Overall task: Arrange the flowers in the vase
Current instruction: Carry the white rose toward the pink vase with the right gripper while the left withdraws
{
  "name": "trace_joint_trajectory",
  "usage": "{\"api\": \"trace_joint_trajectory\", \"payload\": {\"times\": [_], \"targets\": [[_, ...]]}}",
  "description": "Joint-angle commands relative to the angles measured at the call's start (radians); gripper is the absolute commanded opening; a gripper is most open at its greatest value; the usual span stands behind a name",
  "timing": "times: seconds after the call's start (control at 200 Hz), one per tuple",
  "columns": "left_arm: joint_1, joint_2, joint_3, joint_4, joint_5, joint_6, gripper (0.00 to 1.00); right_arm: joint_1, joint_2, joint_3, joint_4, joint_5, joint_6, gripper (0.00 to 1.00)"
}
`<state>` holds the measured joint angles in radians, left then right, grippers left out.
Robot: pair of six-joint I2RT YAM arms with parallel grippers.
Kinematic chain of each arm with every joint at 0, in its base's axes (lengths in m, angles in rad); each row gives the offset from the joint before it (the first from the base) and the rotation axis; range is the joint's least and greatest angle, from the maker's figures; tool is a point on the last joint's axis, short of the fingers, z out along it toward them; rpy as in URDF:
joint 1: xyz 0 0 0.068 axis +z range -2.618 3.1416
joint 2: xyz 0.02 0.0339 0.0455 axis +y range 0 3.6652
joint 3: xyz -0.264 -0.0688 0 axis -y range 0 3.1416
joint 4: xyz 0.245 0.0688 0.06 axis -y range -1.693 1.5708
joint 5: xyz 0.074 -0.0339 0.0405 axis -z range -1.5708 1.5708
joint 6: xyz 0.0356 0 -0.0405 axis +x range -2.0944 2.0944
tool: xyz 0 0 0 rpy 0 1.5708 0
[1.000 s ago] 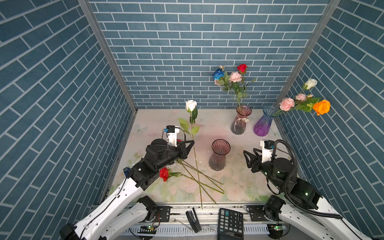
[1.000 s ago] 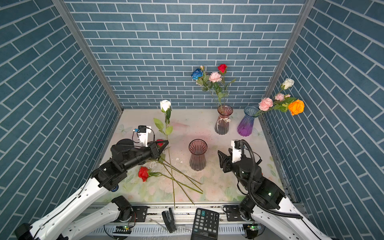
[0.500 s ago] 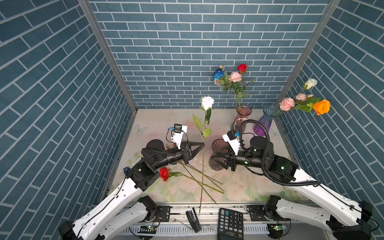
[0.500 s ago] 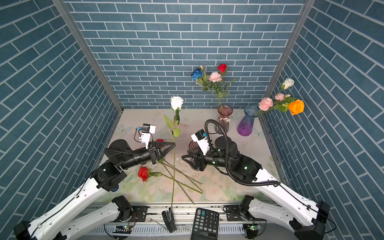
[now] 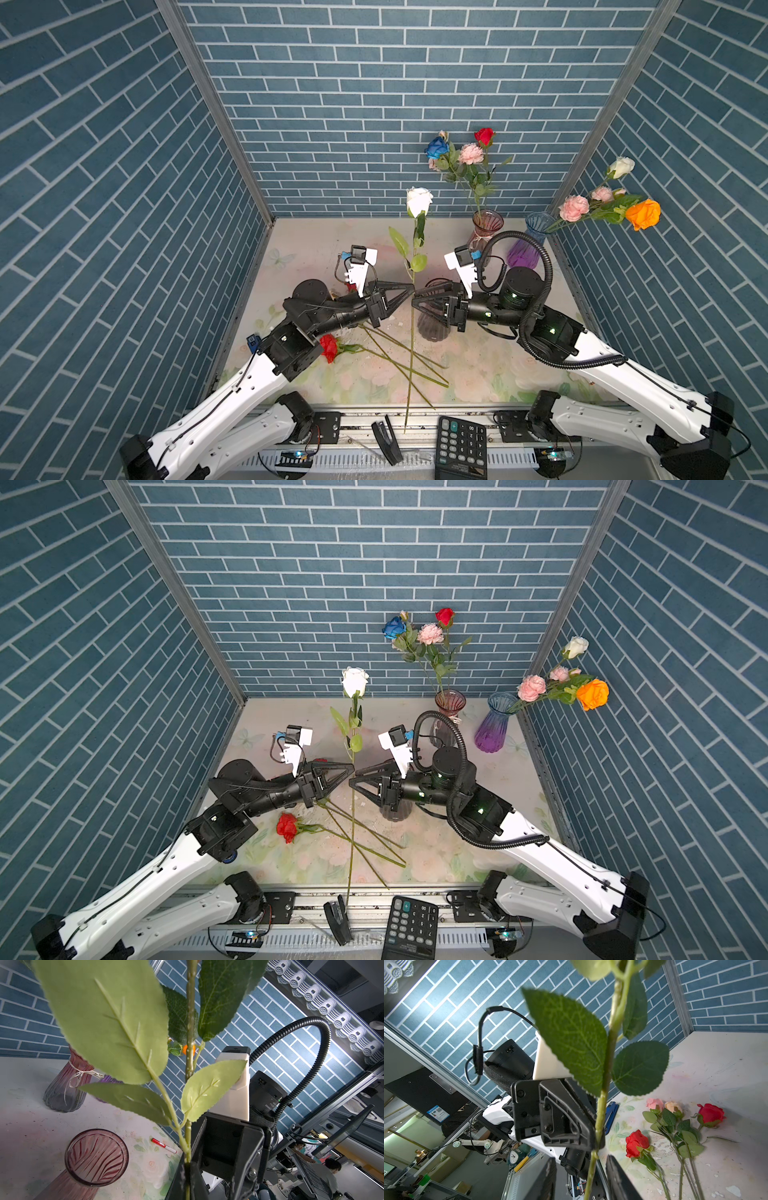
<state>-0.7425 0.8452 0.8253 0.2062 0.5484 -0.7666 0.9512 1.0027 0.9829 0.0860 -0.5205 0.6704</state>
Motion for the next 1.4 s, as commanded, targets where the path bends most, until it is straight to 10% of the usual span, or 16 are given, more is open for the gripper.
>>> {"api": "trace_joint_trajectory", "payload": {"times": [0.0, 0.375, 0.61, 0.92, 1.395], "targets": [[-0.012, 0.003, -0.008, 0.069, 0.021, -0.016, 0.00, 0.006, 0.004, -0.018, 0.053, -0.008, 0.053, 0.37], [-0.023, -0.003, -0.004, 0.066, 0.010, -0.016, 0.02, 0.005, 0.023, -0.005, 0.071, -0.028, 0.064, 0.00], [-0.023, -0.065, -0.025, -0.067, -0.094, 0.027, 0.65, 0.001, -0.049, 0.089, -0.168, 0.098, -0.094, 0.00], [-0.023, -0.114, -0.088, -0.118, -0.157, 0.016, 0.67, -0.006, -0.124, 0.255, -0.397, 0.620, -0.388, 0.00], [-0.023, -0.144, -0.124, -0.107, -0.207, -0.032, 0.66, -0.102, 0.016, 0.412, -0.296, 0.755, -0.658, 0.00]]}}
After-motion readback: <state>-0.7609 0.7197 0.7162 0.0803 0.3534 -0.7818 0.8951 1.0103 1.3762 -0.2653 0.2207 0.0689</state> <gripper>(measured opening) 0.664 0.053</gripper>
